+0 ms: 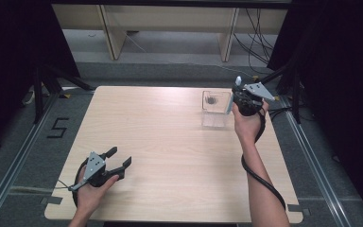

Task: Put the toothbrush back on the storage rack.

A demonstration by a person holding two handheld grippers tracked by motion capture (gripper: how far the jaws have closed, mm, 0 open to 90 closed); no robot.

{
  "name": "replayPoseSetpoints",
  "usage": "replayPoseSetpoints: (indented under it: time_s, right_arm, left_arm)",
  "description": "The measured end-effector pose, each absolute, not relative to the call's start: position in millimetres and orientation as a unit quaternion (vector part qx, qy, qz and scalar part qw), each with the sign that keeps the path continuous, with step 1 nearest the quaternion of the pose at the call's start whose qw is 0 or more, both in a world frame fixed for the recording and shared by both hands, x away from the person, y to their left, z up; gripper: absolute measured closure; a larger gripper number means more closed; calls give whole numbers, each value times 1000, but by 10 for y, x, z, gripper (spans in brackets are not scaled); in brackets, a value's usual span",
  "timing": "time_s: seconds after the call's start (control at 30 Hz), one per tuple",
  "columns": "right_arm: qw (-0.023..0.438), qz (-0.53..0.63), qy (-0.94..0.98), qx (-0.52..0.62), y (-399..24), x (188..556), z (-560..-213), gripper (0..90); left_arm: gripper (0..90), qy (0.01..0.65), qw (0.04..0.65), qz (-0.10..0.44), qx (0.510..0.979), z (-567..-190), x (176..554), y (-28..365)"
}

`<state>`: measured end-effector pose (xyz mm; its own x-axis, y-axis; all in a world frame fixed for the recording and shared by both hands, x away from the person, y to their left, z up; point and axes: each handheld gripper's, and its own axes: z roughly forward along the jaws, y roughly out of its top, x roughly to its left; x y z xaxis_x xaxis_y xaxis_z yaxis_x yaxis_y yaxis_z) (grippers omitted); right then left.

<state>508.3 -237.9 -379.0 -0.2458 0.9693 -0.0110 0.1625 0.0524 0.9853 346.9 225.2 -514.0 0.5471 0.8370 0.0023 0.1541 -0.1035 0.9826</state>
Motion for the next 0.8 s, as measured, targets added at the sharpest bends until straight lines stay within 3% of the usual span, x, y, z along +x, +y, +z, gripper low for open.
replayPoseSetpoints:
  time_s: [0.8]
  right_arm:
    - [385, 491, 612, 486, -2394, 5165, -4065, 841]
  left_arm:
    - [282, 366, 560, 302, 679, -5156, 3470, 2242]
